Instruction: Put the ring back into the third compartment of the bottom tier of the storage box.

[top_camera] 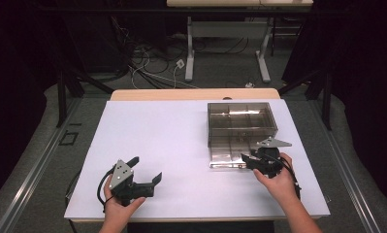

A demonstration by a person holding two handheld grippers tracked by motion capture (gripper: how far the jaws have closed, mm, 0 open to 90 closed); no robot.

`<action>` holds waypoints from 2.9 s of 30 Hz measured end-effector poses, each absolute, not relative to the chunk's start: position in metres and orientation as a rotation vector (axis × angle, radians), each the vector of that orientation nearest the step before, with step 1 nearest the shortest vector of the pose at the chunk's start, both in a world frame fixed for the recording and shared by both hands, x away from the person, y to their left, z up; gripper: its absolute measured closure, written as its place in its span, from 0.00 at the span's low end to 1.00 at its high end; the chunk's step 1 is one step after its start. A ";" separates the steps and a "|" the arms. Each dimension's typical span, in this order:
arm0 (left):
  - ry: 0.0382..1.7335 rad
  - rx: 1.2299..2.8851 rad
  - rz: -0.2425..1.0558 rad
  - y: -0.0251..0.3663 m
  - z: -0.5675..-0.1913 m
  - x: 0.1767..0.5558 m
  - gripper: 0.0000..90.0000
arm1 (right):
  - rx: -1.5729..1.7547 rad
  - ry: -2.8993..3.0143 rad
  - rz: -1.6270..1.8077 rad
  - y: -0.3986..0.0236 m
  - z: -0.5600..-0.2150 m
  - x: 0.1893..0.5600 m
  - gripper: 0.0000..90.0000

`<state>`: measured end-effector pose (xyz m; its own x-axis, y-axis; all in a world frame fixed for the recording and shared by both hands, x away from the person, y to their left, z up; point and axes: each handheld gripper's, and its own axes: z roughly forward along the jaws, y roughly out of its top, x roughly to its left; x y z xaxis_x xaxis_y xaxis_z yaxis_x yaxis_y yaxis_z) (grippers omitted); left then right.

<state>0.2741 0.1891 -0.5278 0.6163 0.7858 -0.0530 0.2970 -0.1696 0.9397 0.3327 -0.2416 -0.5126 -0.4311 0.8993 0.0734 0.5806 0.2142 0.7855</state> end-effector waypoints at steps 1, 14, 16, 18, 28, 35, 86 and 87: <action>0.888 1.742 0.555 0.189 -0.528 0.274 0.02 | 1.383 2.097 1.088 -0.240 -0.512 0.332 0.64; 0.886 1.745 0.555 0.189 -0.528 0.274 0.02 | 1.375 2.191 1.075 -0.234 -0.513 0.328 0.82; 0.886 1.744 0.556 0.189 -0.528 0.274 0.02 | 1.376 2.196 1.071 -0.233 -0.514 0.327 0.84; 0.887 1.744 0.556 0.189 -0.528 0.274 0.02 | 1.374 2.211 1.070 -0.232 -0.515 0.327 0.86; 0.886 1.744 0.555 0.189 -0.528 0.274 0.02 | 1.355 2.278 1.042 -0.227 -0.518 0.326 0.95; 0.887 1.742 0.555 0.189 -0.528 0.274 0.02 | 1.344 2.314 1.031 -0.222 -0.521 0.326 1.00; 0.893 1.744 0.555 0.190 -0.528 0.274 0.02 | 1.419 2.378 0.934 -0.215 -0.543 0.337 1.00; 0.893 1.744 0.555 0.190 -0.528 0.274 0.02 | 1.421 2.383 0.933 -0.215 -0.543 0.338 1.00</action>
<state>0.2740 0.1897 -0.5282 0.6140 0.7874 -0.0537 0.3008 -0.1706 0.9383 0.3376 -0.2154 -0.5434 -0.5114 0.8491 0.1325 0.7132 0.3333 0.6166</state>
